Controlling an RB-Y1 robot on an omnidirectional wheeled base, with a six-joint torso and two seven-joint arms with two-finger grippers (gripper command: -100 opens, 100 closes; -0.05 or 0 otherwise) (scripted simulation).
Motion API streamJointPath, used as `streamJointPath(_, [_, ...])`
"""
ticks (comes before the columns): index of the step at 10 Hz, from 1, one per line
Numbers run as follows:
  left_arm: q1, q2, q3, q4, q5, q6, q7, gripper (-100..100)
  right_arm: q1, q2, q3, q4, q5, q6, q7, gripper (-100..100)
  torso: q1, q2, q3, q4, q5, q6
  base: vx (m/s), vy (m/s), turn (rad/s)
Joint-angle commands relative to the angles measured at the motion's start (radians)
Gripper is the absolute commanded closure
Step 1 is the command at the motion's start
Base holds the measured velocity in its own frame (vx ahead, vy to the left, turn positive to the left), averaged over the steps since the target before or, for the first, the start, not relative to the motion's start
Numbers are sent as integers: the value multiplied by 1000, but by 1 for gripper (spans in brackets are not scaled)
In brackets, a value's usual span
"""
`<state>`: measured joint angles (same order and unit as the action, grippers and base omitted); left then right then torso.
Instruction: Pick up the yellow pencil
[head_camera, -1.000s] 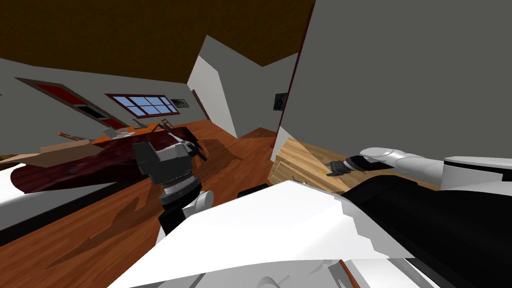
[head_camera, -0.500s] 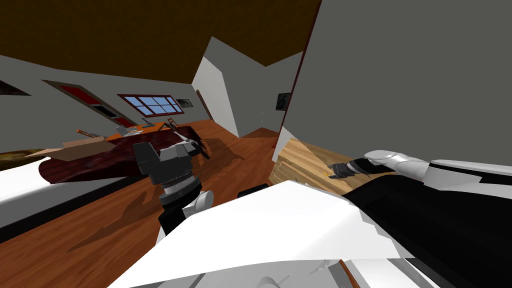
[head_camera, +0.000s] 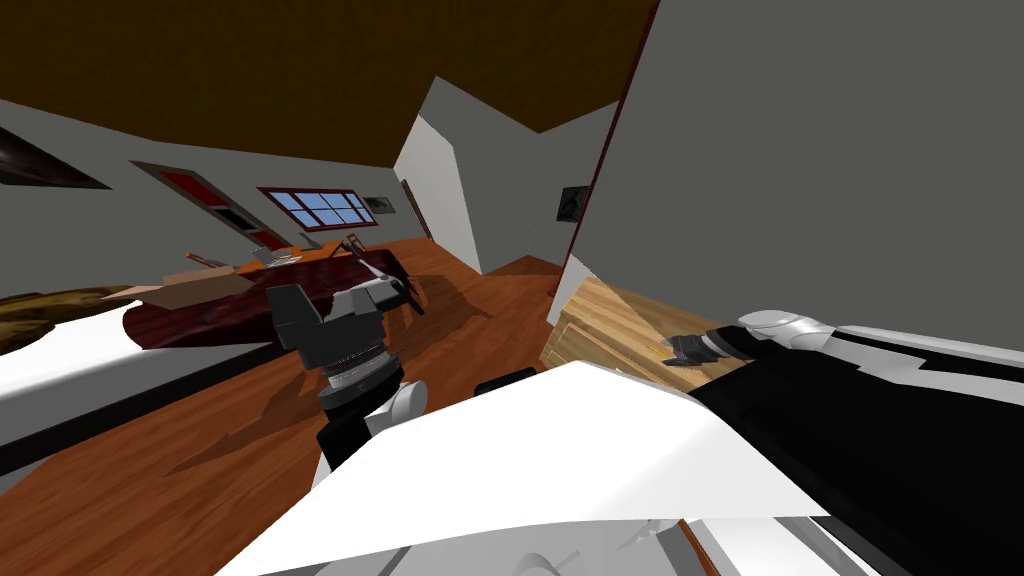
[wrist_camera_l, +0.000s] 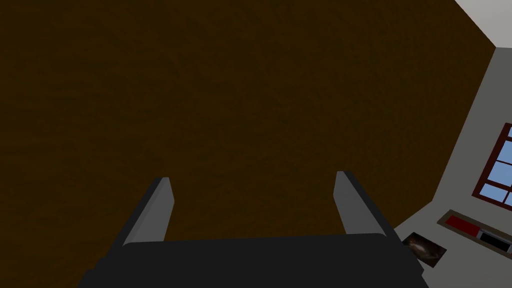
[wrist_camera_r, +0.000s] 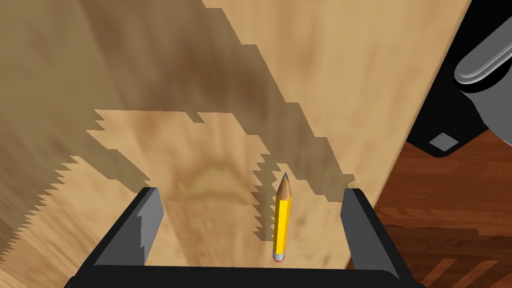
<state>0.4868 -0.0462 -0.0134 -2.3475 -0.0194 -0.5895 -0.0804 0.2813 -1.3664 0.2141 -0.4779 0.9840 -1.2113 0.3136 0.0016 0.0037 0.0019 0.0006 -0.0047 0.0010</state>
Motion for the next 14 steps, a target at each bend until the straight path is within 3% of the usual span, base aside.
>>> streamJointPath(1, [0, 0, 0, 0, 0, 0, 0, 0, -2, 19, -11, 43, 12, -26, 4, -100, 0, 0, 0, 0, 0, 0, -21, 26, 118])
streamJointPath(2, [0, 0, 0, 0, 0, 0, 0, 0, -24, 15, -1, 52, 17, -25, 13, -100, 0, 0, 0, 0, -3, 0, -8, 13, 13])
streamJointPath(3, [0, 0, 0, 0, 0, 0, 0, 0, -26, 16, -1, 57, 18, -30, 15, 100, -1, -1, -1, 0, -3, 1, 0, 0, 0])
streamJointPath(7, [0, 0, 0, 0, 0, 0, 0, 0, -25, 16, -1, 57, 18, -29, 14, 100, -2, -2, -1, -1, -3, 0, 0, 0, 0])
streamJointPath(8, [0, 0, 0, 0, 0, 0, 0, 0, -25, 16, -1, 57, 18, -30, 14, 0, -2, -2, -1, -1, -3, 0, 0, 0, 0])
streamJointPath(9, [0, 0, 0, 0, 0, 0, 0, 0, 25, -29, 0, 7, -30, 20, -17, 100, -2, -2, -1, -1, -3, 0, 19, -23, -182])
streamJointPath(10, [0, 0, 0, 0, 0, 0, 0, 0, 5, -29, 0, 28, -30, 28, -17, 100, -4, -2, -1, -1, -2, 2, 23, -29, -116])
streamJointPath(11, [0, 0, 0, 0, 0, 0, 0, 0, 31, -29, 0, 4, -30, 28, -17, 100, -4, -2, -1, -1, -2, 1, 10, -21, 14])
streamJointPath(13, [0, 0, 0, 0, 0, 0, 0, 0, 41, -29, 0, -54, -30, 28, -17, 100, -2, -2, -1, -1, -4, 0, 0, -5, 11])
streamJointPath(14, [0, 0, 0, 0, 0, 0, 0, 0, 84, -77, 11, -86, -73, 82, -38, 100, -2, -2, -1, -1, -4, 0, 16, -18, -148])
